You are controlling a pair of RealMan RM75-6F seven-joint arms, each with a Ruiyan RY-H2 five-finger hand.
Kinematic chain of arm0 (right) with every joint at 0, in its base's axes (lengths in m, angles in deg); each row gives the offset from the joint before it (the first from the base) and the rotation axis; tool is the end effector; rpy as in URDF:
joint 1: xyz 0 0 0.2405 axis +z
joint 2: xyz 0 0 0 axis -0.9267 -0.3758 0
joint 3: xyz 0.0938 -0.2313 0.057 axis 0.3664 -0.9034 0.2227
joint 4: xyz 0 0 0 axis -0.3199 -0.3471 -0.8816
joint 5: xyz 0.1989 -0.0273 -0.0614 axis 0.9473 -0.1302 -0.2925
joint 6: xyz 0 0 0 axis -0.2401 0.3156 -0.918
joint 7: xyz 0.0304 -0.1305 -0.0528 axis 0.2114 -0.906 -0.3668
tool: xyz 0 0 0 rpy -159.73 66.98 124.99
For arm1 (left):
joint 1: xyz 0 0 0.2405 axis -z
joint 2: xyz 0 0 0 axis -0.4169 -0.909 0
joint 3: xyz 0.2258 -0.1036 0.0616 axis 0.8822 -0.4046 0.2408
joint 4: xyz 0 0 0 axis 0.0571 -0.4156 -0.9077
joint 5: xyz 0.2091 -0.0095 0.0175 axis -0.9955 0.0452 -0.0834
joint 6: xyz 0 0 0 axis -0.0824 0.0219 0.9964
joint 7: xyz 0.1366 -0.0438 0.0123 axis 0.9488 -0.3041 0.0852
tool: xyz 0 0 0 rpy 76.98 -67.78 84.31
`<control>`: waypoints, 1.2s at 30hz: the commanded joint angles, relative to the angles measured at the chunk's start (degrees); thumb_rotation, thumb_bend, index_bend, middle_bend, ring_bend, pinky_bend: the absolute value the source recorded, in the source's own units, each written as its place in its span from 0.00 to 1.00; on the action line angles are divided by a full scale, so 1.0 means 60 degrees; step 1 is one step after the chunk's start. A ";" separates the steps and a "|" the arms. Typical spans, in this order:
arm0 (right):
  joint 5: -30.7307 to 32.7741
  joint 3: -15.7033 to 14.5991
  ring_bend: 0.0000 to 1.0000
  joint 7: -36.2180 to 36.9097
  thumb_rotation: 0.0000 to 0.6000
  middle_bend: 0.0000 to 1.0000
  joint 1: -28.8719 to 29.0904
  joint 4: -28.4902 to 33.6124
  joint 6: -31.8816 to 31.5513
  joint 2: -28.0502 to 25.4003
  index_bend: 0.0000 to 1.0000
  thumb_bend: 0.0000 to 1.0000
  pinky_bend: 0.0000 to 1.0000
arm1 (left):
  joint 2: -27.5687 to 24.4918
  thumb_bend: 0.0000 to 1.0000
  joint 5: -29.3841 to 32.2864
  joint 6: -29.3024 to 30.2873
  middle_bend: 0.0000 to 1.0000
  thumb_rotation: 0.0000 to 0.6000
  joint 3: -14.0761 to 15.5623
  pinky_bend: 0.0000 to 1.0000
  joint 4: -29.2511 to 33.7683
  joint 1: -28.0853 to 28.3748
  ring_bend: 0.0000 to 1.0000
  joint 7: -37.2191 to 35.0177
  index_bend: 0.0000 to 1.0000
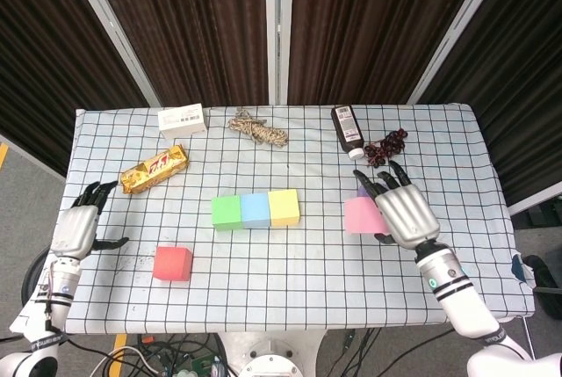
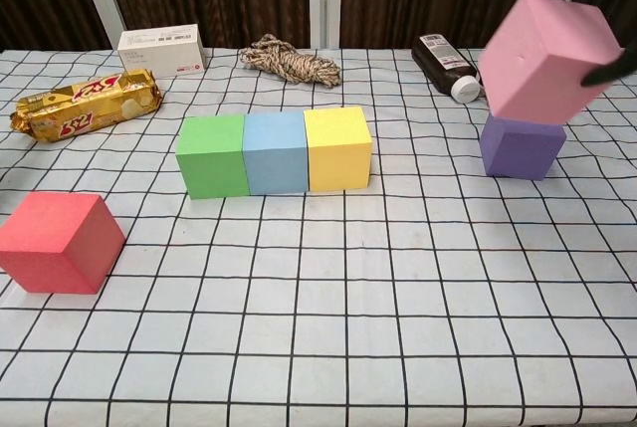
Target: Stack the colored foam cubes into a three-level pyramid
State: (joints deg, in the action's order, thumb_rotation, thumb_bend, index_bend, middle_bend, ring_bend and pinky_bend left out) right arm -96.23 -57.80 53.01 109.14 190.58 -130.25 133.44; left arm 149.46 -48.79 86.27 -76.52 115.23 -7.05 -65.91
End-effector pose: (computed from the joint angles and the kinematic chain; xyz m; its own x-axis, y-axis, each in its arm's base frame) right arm -0.1129 -0.2863 0.1248 0.5893 -0.1515 0.7936 -0.7770 -0.3754 0.5053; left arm -0.2817 0.2583 0.0942 0.2424 0.1299 0.9615 0.9696 0.0010 -0.2446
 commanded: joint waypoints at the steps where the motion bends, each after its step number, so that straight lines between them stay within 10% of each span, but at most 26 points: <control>1: 0.2333 0.1108 0.16 -0.0039 1.00 0.53 0.1782 0.0139 0.1879 -0.0428 0.00 0.09 0.00 | 0.0006 0.00 -0.0031 0.0045 0.10 1.00 0.0001 0.18 -0.0008 -0.0032 0.03 -0.0066 0.08; 7: 0.5338 0.1431 0.16 -0.0281 1.00 0.51 0.4226 -0.1336 0.3427 0.0533 0.00 0.08 0.00 | -0.0048 0.00 -0.0159 0.0061 0.10 1.00 0.0090 0.18 -0.0038 -0.0099 0.03 -0.0214 0.08; 36: 0.9441 0.0130 0.16 -0.2650 1.00 0.50 0.8487 -0.4101 0.2223 0.3643 0.00 0.07 0.00 | -0.0209 0.00 -0.0216 -0.0103 0.10 1.00 0.0079 0.18 -0.0366 -0.0244 0.03 -0.1139 0.08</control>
State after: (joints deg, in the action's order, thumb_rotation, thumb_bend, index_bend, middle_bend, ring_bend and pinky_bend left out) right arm -39.83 -56.83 37.36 159.87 166.28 -116.72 154.98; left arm 148.22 -50.06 85.67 -76.04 113.02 -8.51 -72.73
